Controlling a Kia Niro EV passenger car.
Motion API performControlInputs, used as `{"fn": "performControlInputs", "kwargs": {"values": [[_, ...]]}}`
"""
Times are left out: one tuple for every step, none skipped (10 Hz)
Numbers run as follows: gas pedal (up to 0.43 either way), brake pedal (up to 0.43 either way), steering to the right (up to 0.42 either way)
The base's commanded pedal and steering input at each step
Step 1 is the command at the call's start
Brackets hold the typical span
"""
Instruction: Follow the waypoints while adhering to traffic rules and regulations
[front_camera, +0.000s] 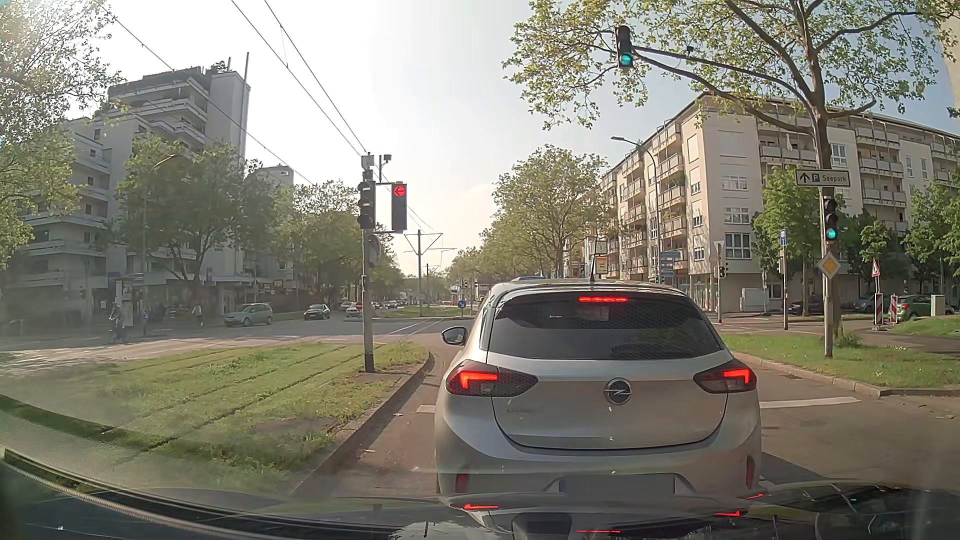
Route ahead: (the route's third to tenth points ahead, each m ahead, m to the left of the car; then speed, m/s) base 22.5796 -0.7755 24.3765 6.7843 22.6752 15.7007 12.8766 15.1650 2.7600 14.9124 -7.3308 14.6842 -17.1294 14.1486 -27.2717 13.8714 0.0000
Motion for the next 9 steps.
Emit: {"fn": "performControlInputs", "kwargs": {"values": [[0.0,0.238,0.002],[0.0,0.238,0.002],[0.0,0.238,0.002],[0.0,0.244,0.002],[0.0,0.244,0.002],[0.0,0.244,0.002],[0.0,0.238,0.002],[0.0,0.238,0.002],[0.0,0.244,0.002]]}}
